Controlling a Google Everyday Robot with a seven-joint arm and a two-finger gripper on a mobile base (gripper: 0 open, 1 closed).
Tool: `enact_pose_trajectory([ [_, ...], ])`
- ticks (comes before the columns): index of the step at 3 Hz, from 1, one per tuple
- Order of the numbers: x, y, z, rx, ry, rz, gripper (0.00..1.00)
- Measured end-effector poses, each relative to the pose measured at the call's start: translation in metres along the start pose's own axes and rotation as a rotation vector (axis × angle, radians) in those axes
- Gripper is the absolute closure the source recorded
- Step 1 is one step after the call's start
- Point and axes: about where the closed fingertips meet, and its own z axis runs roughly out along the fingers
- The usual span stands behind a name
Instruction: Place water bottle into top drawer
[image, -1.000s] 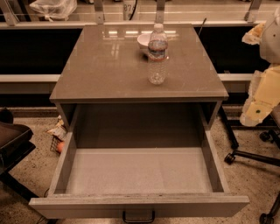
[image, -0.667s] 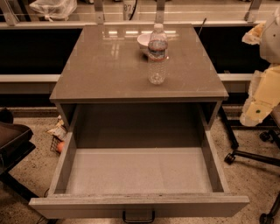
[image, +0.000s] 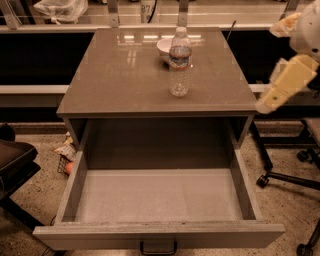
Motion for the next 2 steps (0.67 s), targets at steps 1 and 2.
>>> enact_pose_trajectory([
  [1,-0.005,-0.038,0.027,0.015,-0.189,0.068,0.00],
  [2,-0.014,-0.055,0.045,0.036,-0.360,0.129,0.00],
])
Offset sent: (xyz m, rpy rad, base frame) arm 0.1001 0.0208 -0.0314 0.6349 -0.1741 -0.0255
